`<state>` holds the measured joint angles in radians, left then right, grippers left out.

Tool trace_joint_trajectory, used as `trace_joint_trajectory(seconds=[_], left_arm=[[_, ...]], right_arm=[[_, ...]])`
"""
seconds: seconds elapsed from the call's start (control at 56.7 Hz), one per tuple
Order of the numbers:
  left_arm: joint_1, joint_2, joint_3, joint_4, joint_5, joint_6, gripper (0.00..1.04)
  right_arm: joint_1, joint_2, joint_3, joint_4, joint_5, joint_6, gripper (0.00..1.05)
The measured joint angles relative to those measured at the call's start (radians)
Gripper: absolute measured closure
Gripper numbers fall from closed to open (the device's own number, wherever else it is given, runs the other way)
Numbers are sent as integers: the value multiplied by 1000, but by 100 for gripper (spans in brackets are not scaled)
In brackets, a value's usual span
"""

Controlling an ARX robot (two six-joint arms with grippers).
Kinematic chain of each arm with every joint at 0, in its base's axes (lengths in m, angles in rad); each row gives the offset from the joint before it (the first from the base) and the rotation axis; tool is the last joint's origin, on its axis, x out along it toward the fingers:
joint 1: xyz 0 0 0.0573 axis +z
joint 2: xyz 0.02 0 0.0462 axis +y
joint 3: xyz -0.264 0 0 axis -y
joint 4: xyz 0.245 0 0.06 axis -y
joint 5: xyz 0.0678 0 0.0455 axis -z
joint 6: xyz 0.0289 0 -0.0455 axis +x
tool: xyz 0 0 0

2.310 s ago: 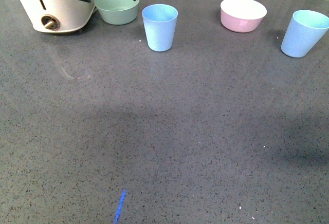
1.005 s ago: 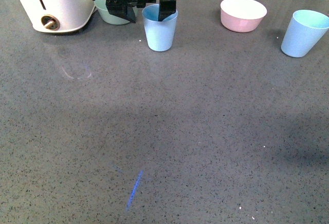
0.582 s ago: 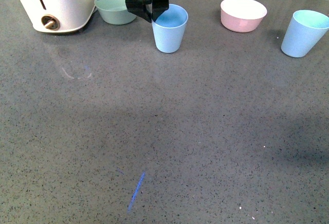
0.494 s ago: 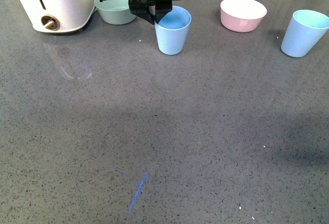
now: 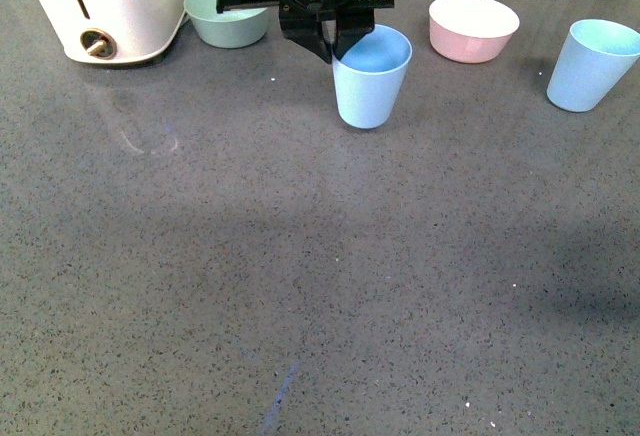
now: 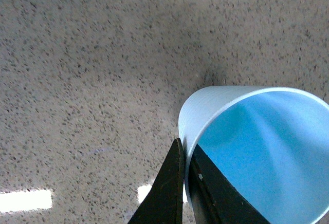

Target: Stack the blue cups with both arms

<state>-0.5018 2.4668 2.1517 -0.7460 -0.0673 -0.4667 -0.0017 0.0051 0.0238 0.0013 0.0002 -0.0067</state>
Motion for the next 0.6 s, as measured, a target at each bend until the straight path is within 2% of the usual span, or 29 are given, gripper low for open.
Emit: trace_joint_trajectory(seconds=[0.247,0.6], left_arm=[[-51,-3,-27,11,-7,-8,103],[-66,90,135,-64,7,-11,103]], right_arm=[[0,0,0,0,0,0,9],[0,0,0,0,0,0,9]])
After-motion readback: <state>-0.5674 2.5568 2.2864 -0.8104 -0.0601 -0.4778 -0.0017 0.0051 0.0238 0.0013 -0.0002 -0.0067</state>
